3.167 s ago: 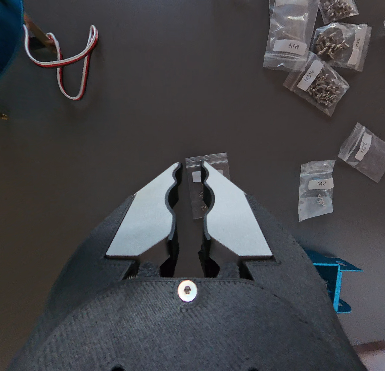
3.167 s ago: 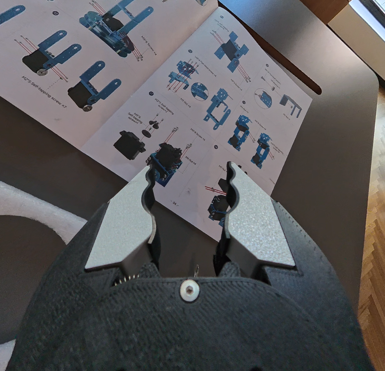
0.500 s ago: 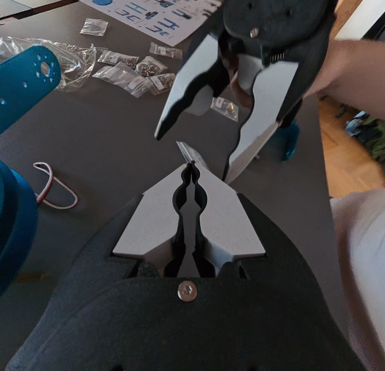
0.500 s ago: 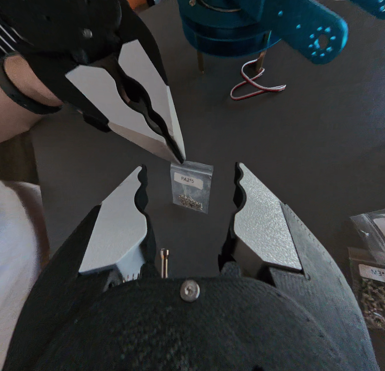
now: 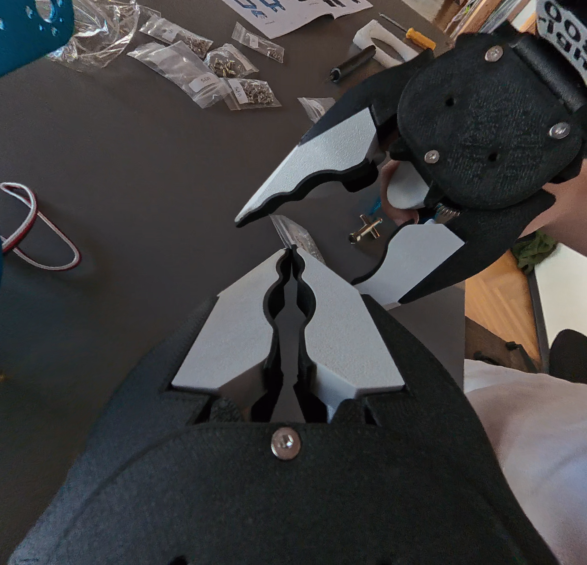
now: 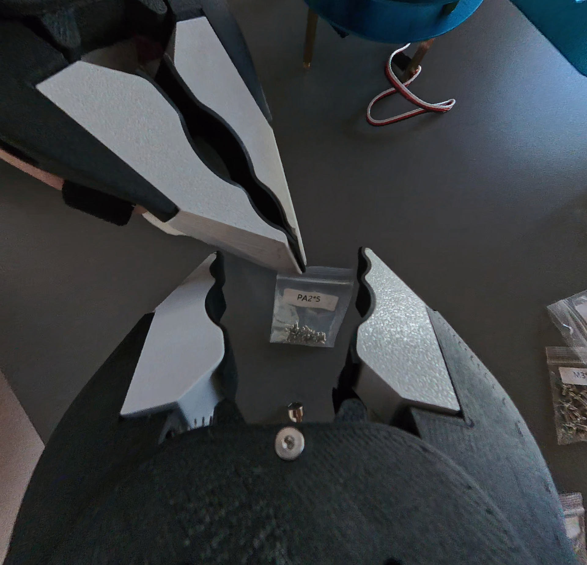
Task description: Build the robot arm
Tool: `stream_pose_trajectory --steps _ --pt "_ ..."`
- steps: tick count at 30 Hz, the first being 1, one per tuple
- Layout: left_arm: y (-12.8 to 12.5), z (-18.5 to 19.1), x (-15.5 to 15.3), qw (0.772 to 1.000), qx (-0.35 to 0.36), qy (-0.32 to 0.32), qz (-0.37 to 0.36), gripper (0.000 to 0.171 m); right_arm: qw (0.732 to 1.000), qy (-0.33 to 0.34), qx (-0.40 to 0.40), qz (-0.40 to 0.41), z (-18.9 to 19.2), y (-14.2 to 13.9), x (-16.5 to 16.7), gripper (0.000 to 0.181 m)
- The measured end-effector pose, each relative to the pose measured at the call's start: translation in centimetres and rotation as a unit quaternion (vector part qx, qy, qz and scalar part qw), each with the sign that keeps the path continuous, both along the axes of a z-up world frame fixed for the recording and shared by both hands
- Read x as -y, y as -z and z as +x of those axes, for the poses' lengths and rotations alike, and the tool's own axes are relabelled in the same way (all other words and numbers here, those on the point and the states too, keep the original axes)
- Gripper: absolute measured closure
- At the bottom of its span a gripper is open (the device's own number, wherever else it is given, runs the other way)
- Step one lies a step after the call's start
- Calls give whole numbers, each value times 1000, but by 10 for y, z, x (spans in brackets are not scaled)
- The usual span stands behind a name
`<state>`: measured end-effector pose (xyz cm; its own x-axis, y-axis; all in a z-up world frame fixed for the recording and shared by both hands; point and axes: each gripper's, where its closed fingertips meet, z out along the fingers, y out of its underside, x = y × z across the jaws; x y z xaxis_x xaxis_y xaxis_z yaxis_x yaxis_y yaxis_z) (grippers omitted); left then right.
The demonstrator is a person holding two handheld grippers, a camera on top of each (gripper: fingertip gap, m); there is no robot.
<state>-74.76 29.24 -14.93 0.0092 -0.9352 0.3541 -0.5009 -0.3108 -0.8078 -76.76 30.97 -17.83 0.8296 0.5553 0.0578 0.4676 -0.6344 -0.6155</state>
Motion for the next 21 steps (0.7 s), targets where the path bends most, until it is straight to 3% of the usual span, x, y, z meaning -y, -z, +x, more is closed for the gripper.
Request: stream_pose_trajectory --steps 8,13,17,21 --pt "-17 8 15 999 16 29 -26 171 999 2 -2 45 6 -10 2 105" --pt "-29 28 18 999 -2 45 25 171 994 28 -60 92 32 -39 19 101" --pt "-38 50 18 998 -15 46 49 171 986 53 -90 128 76 -62 60 99" --pt "-38 74 16 997 -23 15 74 171 980 78 -87 159 144 -71 119 99"
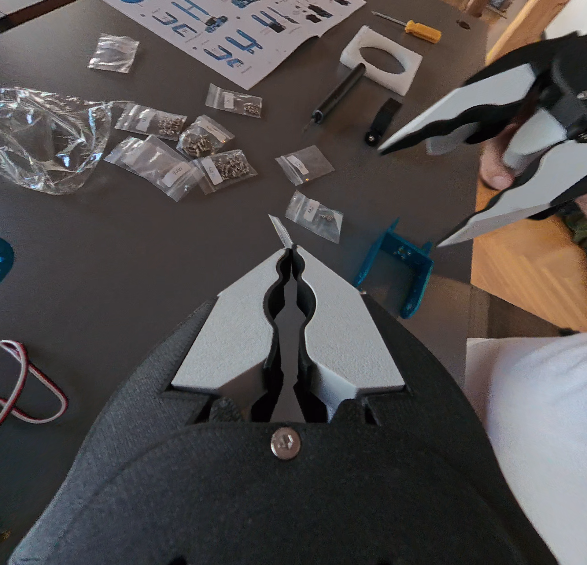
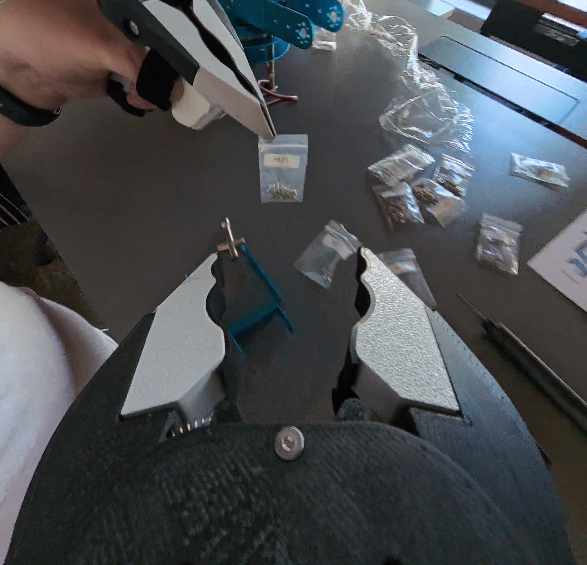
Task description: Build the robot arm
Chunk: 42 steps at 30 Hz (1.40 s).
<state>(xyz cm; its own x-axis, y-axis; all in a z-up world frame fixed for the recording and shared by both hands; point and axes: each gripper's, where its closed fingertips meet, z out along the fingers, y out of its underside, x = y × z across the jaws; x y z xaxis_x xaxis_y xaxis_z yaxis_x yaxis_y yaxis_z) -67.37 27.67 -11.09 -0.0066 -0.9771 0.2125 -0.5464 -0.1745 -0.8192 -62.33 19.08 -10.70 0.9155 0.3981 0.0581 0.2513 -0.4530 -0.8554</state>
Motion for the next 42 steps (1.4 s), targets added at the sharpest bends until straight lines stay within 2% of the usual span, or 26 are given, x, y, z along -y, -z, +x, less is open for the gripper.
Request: stream_pose_trajectory --steps 5,7,10,13,16,17,18,20,24,28,32,35,42 --pt "26 2 -14 994 -22 -101 -30 171 1000 3 24 -13 81 -1 62 101" --pt "32 -9 -20 989 -18 -135 -54 171 999 -5 16 -28 98 -5 69 101" --pt "43 -32 -30 984 -29 -164 -55 171 999 -30 11 -34 99 -17 56 101" --pt "58 -54 -38 983 -58 -166 -46 171 999 -45 25 -16 76 -31 23 101" --pt "72 -74 -47 984 -89 -151 -31 171 999 -36 35 6 32 -46 -14 101" --pt "69 -78 -49 987 -78 -139 -36 156 999 -24 39 16 16 -52 -27 101" --pt "65 -84 -54 988 -68 -136 -40 139 999 -9 38 27 -2 -58 -39 101" --pt "46 -99 -64 990 -26 -127 -56 128 999 11 13 48 -43 -71 -63 101" --pt "-3 -137 -75 989 69 -74 -108 131 999 13 -32 38 -121 -84 -106 101" --pt "-19 -173 -86 988 104 -27 -113 136 999 35 -3 33 -163 -96 -133 102" --pt "-21 -194 -75 980 122 19 -154 137 998 51 12 20 -188 -100 -152 102" --pt "-26 -207 -73 974 146 30 -170 139 998 52 22 19 -204 -102 -162 104" --pt "-42 -238 -104 967 187 8 -170 143 997 63 41 18 -213 -99 -167 104"
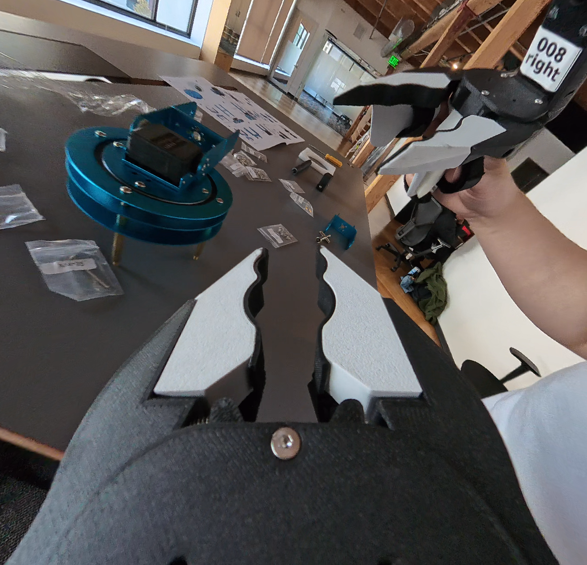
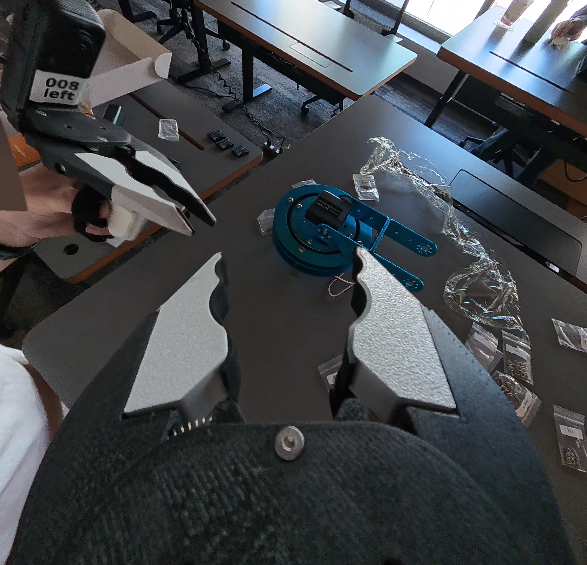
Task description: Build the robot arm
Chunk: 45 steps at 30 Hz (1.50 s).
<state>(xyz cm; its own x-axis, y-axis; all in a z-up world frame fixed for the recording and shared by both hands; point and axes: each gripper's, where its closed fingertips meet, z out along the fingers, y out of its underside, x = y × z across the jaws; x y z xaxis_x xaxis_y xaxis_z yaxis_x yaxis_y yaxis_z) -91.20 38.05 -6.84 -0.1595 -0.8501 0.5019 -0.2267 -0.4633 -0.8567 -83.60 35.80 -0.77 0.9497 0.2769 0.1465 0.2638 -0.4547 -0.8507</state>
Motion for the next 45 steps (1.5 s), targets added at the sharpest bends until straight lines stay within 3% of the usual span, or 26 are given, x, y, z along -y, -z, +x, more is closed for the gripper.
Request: stream_pose_trajectory --steps 5,11,13,16,19,21,26,31,33,37,41,45 --pt "15 -25 -8 1000 -13 -20 18 143 999 24 37 -3 16 16 15 112" --pt "40 -59 -17 997 -24 -71 6 144 990 31 61 -123 44 98 50 150" --pt "38 -63 -19 996 -24 -87 1 145 985 25 54 -164 56 124 58 151" --pt "31 -58 -18 993 -38 -110 11 144 976 -1 69 -205 82 152 65 136" --pt "19 -52 -15 987 -57 -147 26 143 972 -32 46 -230 101 167 66 114" --pt "11 -49 -10 983 -61 -168 30 143 969 -52 27 -239 108 174 64 111" --pt "7 -55 2 970 -79 -230 30 143 965 -97 19 -244 113 179 58 117" --pt "24 -87 1 950 -120 -290 5 143 964 -81 19 -252 113 179 61 129" --pt "38 -129 -22 915 -165 -367 4 141 966 -77 25 -245 110 178 62 128" --pt "59 -284 -91 798 -231 -555 43 139 978 -42 43 -198 110 162 57 119" --pt "128 -425 -137 753 -233 -599 -140 122 990 -17 54 -127 91 124 39 119" --pt "221 -530 -189 705 -202 -626 -264 131 992 33 89 -78 54 87 6 121"
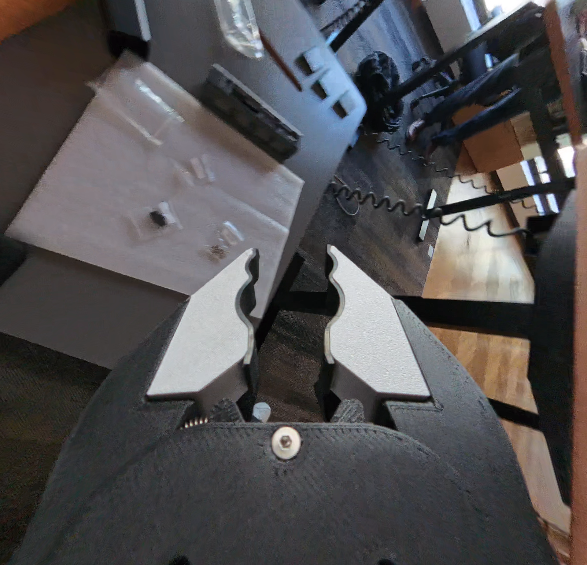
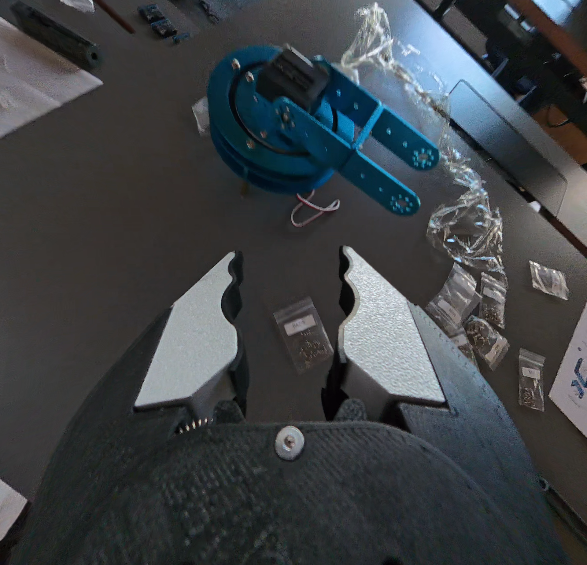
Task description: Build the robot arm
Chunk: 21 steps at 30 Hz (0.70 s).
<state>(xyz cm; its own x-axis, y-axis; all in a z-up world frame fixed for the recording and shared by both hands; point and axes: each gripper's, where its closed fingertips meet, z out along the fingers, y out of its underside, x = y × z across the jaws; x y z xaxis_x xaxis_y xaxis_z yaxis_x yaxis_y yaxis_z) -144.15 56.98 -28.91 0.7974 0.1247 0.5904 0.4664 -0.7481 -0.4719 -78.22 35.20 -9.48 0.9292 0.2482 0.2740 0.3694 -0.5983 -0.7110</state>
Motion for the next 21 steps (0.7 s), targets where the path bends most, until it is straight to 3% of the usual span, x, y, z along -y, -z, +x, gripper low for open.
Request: stream_pose_trajectory --steps 5,7,11,15,21 --pt "123 -47 -64 993 40 13 -106 133 998 52 4 43 -94 -26 -48 125" --pt "153 -48 -89 988 74 25 -137 127 998 37 -38 47 -146 -28 -73 126" --pt "195 -41 -119 981 69 61 -172 125 999 30 -5 -12 -203 -24 -105 126" --pt "220 -33 -132 975 65 77 -200 126 999 27 -2 -19 -247 -34 -124 127" --pt "238 -35 -131 960 -12 147 -240 149 998 40 23 -37 -274 -38 -134 127"
